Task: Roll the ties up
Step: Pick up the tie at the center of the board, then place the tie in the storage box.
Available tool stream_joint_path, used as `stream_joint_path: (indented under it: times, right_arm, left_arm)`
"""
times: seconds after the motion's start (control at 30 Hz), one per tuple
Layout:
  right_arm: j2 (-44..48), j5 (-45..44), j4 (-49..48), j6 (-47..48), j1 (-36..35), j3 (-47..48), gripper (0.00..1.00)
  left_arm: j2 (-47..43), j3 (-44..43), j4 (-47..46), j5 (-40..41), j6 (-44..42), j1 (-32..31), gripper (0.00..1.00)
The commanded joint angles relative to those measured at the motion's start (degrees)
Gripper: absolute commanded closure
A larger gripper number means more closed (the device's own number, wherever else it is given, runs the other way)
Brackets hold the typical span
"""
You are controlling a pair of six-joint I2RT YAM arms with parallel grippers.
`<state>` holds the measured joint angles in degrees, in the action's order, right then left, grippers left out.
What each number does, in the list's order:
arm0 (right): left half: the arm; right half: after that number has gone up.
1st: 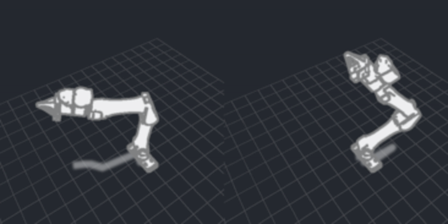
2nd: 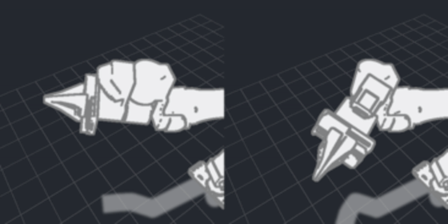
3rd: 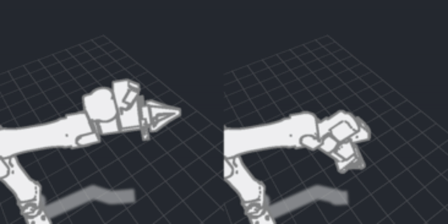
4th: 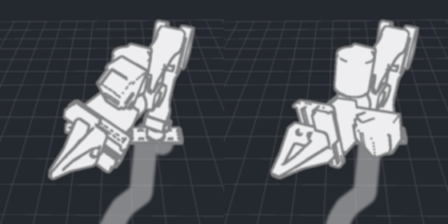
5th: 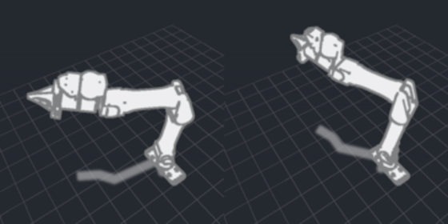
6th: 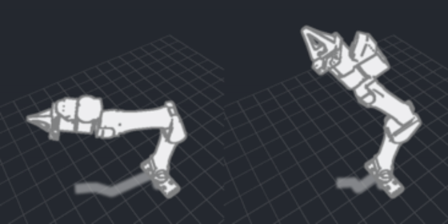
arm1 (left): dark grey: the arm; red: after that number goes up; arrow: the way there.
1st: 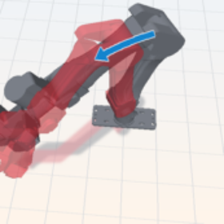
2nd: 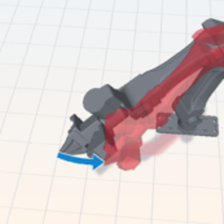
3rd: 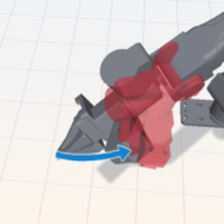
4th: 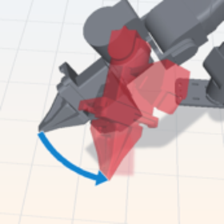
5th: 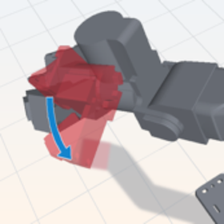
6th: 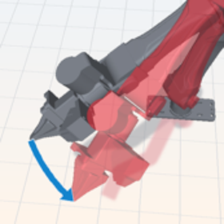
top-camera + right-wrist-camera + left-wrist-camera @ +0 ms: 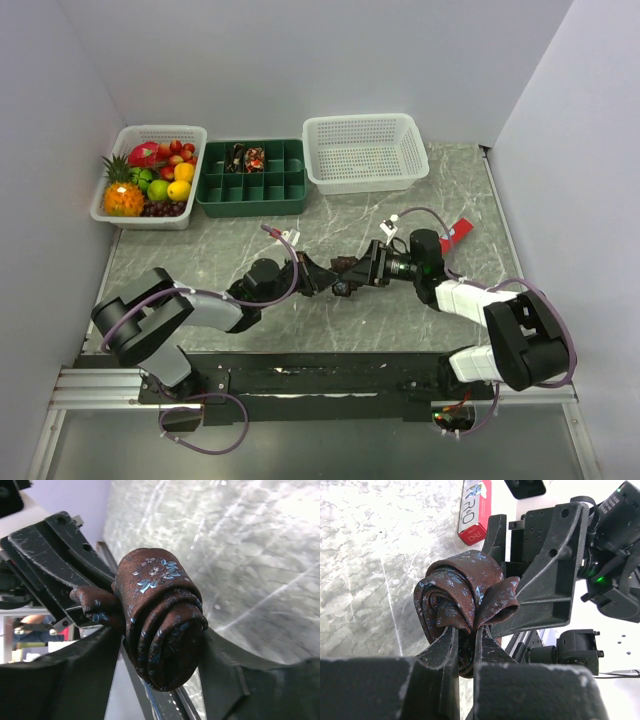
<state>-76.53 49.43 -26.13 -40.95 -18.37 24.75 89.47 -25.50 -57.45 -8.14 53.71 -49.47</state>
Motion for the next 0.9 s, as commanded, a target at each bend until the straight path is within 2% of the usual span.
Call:
stream_joint_path:
  times: [0.0, 0.1, 0.23, 0.27, 0.33, 0.37, 0.47, 0.57, 0.63, 0.73, 0.77, 0.83, 0.87]
  right_arm:
    - [2.08, 2.25, -9.73, -5.11, -0.26, -1.99, 0.39]
    - [3.58, 1.9, -10.43, -6.07, -0.35, -1.99, 0.42]
    - [4.55, 1.72, -14.37, -8.79, -0.26, -2.43, 0.5]
    - [4.29, 2.16, -15.17, -10.1, -0.35, -2.52, 0.58]
    - [3.76, 2.86, -16.84, -11.25, -0.52, -2.52, 0.65]
    - [3.24, 3.21, -18.24, -12.56, -0.44, -2.52, 0.73]
    - [2.09, 3.92, -23.59, -15.81, -0.7, -3.3, 0.86]
    - [0.78, 5.15, -28.26, -18.8, -0.88, -3.83, 0.92]
    - [0.07, 5.68, -31.43, -19.69, -0.96, -3.92, 0.92]
    - [-0.37, 5.94, -32.58, -19.79, -0.96, -4.19, 0.89]
    - [-0.46, 5.85, -32.58, -19.44, -0.88, -4.36, 0.72]
    - [-0.46, 5.68, -32.75, -18.99, -0.88, -4.62, 0.48]
    - [-0.55, 5.59, -33.28, -18.99, -0.88, -4.97, 0.27]
  left_arm:
    - [-2.72, -2.27, -1.7, -0.12, -0.19, -1.15, 0.99]
    - [-2.55, -3.33, -0.83, -0.38, -0.63, -1.85, 0.99]
    - [-2.37, -3.77, -0.82, -0.56, -0.8, -2.21, 0.99]
    - [-2.55, -3.86, -0.73, -0.39, -0.8, -2.29, 0.99]
    - [-2.81, -3.95, -0.12, -0.21, -1.07, -2.38, 0.99]
    - [-3.16, -4.03, 0.06, -0.12, -1.15, -2.38, 0.99]
    - [-3.69, -4.3, 0.76, -0.21, -1.59, -2.56, 0.99]
    - [-3.87, -4.21, 0.76, -0.3, -1.59, -2.47, 0.99]
    - [-3.95, -3.95, 0.59, -0.03, -1.59, -2.47, 0.99]
    - [-4.92, -3.42, 0.59, 0.58, -1.24, -2.47, 0.99]
    - [-5.18, -3.16, 0.67, 0.67, -1.16, -2.47, 0.99]
    - [-5.71, -2.89, 0.85, 0.93, -1.15, -2.56, 0.99]
    - [-6.32, -2.81, 1.11, 1.02, -1.24, -2.47, 0.99]
